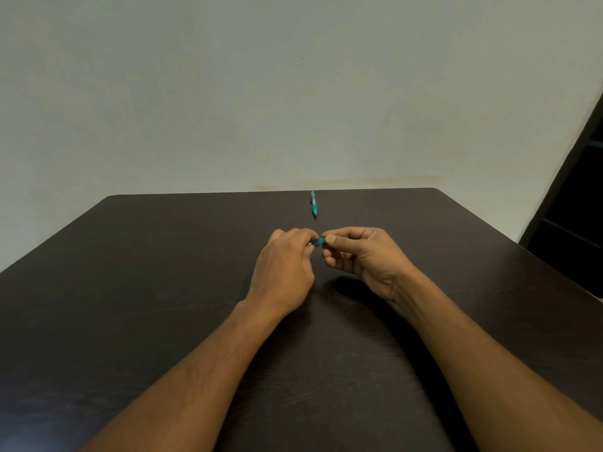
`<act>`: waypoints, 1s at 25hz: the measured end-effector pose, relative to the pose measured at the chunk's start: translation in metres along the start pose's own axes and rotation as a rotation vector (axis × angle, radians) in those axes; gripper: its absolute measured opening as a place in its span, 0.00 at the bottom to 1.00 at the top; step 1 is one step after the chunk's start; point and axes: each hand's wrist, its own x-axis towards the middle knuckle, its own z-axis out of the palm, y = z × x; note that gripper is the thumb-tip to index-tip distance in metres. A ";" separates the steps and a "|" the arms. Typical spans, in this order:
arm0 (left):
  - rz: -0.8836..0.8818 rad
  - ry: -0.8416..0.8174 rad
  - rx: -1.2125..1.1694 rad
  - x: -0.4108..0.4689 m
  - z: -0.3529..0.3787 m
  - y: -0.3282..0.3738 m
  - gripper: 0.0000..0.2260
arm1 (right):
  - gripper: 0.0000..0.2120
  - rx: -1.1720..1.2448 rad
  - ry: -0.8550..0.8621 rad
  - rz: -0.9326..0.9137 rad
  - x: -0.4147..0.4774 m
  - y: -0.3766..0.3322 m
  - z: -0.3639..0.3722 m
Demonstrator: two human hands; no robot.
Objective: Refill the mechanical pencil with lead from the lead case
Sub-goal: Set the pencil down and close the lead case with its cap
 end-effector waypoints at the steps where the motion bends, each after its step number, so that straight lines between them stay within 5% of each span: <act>1: 0.000 0.007 0.000 0.000 0.000 0.000 0.11 | 0.04 0.008 0.008 -0.008 0.000 0.001 0.001; 8: 0.045 0.026 -0.014 0.000 -0.001 0.000 0.12 | 0.04 -0.078 0.024 -0.023 -0.001 -0.003 0.000; 25: 0.077 0.085 -0.258 0.005 0.000 -0.001 0.12 | 0.08 0.268 -0.073 0.174 -0.001 0.004 0.003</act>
